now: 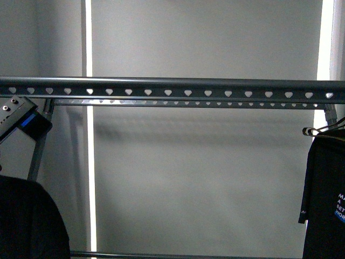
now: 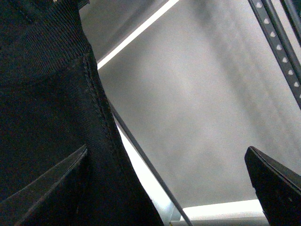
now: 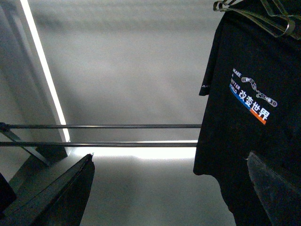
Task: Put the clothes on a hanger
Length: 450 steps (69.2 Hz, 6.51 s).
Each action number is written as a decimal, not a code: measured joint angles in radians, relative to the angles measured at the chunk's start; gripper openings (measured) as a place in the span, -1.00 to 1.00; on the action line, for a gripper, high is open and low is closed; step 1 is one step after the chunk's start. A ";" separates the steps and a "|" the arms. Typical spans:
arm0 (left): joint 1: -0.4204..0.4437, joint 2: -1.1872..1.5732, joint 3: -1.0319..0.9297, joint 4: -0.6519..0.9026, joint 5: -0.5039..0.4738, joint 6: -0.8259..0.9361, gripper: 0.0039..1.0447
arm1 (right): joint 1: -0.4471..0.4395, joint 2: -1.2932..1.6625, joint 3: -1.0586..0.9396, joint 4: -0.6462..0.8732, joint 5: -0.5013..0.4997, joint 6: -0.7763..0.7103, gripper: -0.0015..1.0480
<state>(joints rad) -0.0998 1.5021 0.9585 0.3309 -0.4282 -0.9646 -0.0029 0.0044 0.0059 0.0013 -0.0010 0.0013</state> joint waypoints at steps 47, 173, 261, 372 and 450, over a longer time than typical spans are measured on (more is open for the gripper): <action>0.066 0.190 0.174 -0.122 -0.069 0.004 -0.21 | 0.000 0.000 0.000 0.000 0.000 0.000 0.86; -0.017 0.027 0.121 -0.153 1.004 2.107 -0.93 | 0.000 0.000 0.000 0.000 0.000 0.000 0.86; -0.098 0.194 0.188 0.214 1.105 2.684 -0.93 | -0.131 0.119 0.036 0.003 -0.356 -0.040 0.86; -0.099 0.194 0.187 0.214 1.104 2.687 -0.93 | -0.063 1.651 0.974 0.760 -0.480 -1.628 0.86; -0.099 0.194 0.187 0.215 1.110 2.687 0.29 | -0.076 1.669 0.973 0.707 -0.493 -1.503 -0.84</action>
<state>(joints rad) -0.1986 1.6962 1.1454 0.5461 0.6815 1.7226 -0.0788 1.6733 0.9787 0.7082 -0.4938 -1.5021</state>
